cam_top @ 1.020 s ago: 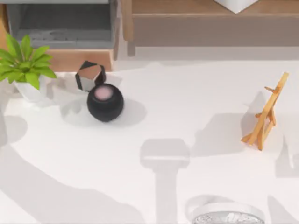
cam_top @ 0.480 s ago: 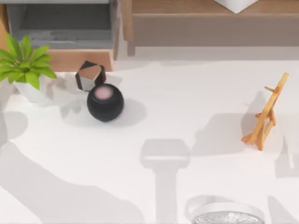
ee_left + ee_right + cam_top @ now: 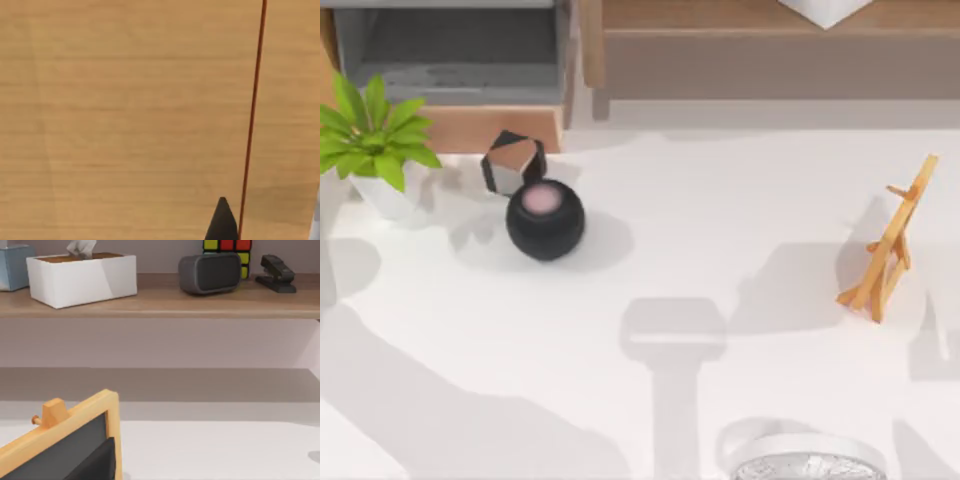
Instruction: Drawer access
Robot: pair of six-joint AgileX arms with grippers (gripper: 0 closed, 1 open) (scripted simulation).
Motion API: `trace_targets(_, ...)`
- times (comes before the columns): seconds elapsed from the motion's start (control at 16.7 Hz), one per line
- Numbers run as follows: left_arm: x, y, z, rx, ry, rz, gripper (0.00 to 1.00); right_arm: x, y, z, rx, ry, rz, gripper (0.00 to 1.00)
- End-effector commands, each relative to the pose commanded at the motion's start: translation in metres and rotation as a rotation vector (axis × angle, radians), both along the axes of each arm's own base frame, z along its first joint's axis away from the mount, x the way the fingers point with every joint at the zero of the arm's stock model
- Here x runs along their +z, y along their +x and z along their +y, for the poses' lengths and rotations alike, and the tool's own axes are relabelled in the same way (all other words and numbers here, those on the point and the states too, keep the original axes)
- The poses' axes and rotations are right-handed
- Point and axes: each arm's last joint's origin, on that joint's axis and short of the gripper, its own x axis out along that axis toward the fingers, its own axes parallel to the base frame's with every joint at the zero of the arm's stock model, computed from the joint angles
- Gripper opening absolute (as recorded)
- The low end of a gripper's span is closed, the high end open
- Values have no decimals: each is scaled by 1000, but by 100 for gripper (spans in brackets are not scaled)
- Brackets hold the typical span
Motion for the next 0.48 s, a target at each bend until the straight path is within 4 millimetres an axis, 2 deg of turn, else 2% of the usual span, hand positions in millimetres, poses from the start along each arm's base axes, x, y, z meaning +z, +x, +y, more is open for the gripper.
trace_targets(0.12,0,0,0,0,0,0,2,0,0,0,0,0,0,100)
trace_targets(0.48,0,0,0,0,0,0,0,0,0,0,0,0,0,100)
